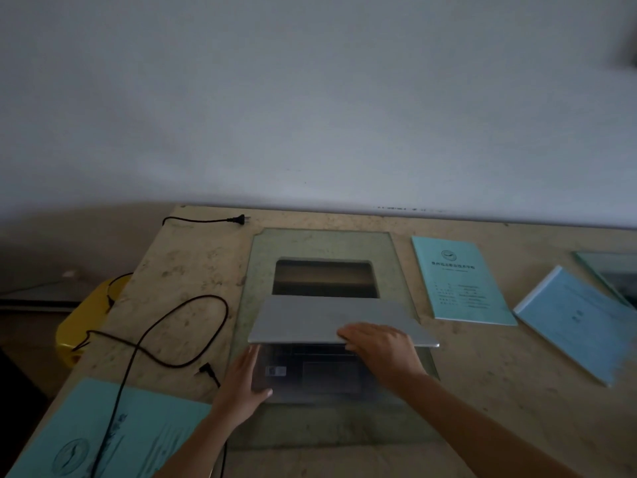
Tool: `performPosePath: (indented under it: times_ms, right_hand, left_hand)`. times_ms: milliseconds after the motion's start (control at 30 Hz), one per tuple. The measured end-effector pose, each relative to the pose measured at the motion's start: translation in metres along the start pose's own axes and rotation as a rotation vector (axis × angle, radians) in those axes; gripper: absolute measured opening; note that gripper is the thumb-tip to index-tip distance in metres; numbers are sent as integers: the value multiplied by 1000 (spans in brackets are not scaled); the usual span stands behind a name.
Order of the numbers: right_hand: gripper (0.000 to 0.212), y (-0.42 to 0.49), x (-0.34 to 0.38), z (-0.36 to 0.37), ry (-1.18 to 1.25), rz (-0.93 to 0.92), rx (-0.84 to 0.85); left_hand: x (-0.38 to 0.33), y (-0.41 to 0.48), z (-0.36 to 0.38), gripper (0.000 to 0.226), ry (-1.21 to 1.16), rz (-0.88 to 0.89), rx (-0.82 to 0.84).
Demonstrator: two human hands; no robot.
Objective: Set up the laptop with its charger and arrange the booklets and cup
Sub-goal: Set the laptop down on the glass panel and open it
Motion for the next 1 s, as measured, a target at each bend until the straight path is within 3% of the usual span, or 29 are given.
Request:
performPosePath:
  times_ms: [133,267,833,1000]
  right_hand:
    - [15,34,-19,-27,15,118,-68]
    - [26,53,-35,-31,-10,219,-63]
    - [30,120,-90,-24,-16,373,5]
    - [30,132,-100,-19,12,433,10]
  left_hand:
    - [-1,11,1,108,115,-9,65]
    - [-4,23,-1,116,176,-30,119]
    - [-22,58,-8,139,555,-127,368]
    - [-22,62,-6,142,558,-144,378]
Point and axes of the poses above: each hand's wrist, its own y-axis towards the middle knuckle, its own z-axis out of the palm, x = y × z, the point moved 5 cm from there along y, towards the middle knuckle, and after that the axes turned 11 degrees about -z, right-handed, at the moved point
